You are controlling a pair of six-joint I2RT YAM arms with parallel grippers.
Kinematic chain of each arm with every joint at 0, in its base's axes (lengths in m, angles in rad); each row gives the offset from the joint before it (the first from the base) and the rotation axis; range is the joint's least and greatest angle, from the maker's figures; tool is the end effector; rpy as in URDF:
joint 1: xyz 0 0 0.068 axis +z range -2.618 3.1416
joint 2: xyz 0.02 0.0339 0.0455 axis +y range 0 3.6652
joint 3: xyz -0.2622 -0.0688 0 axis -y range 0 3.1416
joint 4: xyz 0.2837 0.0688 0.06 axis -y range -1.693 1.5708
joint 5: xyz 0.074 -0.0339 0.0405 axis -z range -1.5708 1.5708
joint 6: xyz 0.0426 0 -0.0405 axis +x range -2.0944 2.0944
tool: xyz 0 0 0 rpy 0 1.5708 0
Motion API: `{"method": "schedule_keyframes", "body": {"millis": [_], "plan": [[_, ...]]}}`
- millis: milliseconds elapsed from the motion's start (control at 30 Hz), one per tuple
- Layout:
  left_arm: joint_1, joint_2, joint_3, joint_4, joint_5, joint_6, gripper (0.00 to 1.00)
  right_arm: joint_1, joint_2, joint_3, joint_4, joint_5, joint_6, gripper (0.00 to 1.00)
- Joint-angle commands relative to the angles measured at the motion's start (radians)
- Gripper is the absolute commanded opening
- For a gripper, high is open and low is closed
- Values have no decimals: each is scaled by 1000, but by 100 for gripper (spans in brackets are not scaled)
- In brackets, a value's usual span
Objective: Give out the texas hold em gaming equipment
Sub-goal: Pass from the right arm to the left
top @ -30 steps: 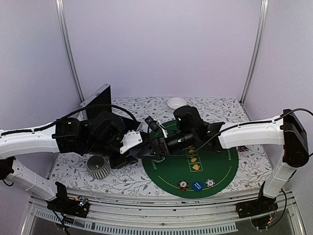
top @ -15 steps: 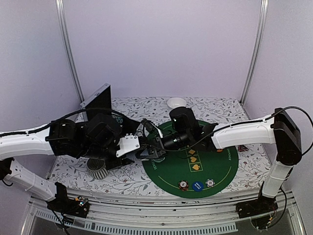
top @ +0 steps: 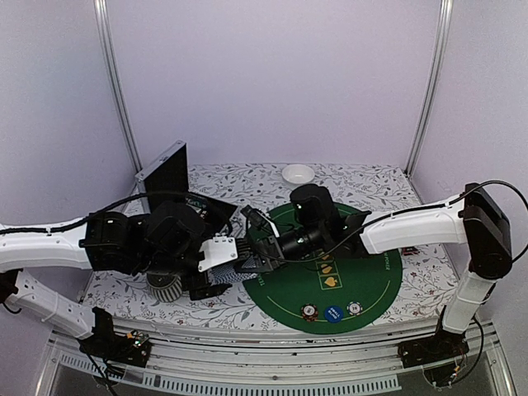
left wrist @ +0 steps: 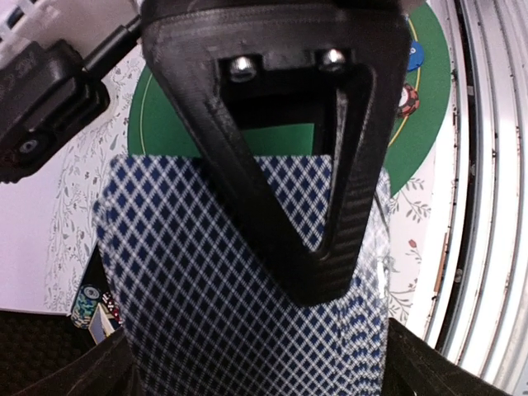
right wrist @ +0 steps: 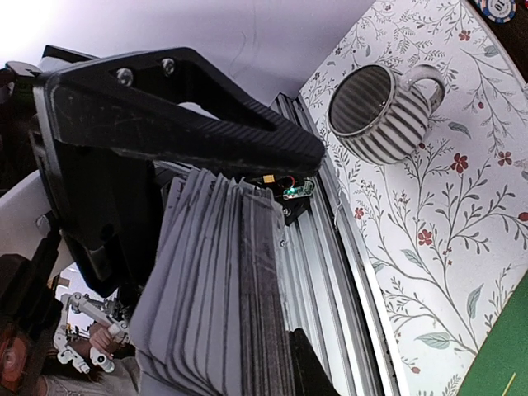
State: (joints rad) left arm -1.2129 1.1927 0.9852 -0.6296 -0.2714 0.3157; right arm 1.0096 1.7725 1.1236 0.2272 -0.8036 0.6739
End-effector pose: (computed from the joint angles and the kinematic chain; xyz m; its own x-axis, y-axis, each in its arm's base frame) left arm 0.1124 -0.2678 0.2720 0.0133 0.8183 -0.5747 0.8788 0.2646 0.3972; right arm 0.2025 0.3798 0.2044 -0.7551 -0.3873 -0.5291 -0.5964 0.0704 0.7996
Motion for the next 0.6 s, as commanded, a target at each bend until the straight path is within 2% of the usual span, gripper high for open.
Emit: {"method": "schedule_keyframes", "body": {"millis": [0,100,267,433,567], "plan": [[-8,-27,-43,103,-16,61,95,-1,-56,-3,27,-33,-6,3],[-7,-30,-57,124,-19,65,89,1,-56,-2,32,-29,-2,3],[-7,-17,-72,161,-37,72,87,13,-41,8,44,-32,11,3],[-7,-7,-74,165,-47,64,64,20,-30,15,43,-32,15,5],[-7,-32,-81,166,-19,61,48,26,-29,13,40,-34,16,14]]}}
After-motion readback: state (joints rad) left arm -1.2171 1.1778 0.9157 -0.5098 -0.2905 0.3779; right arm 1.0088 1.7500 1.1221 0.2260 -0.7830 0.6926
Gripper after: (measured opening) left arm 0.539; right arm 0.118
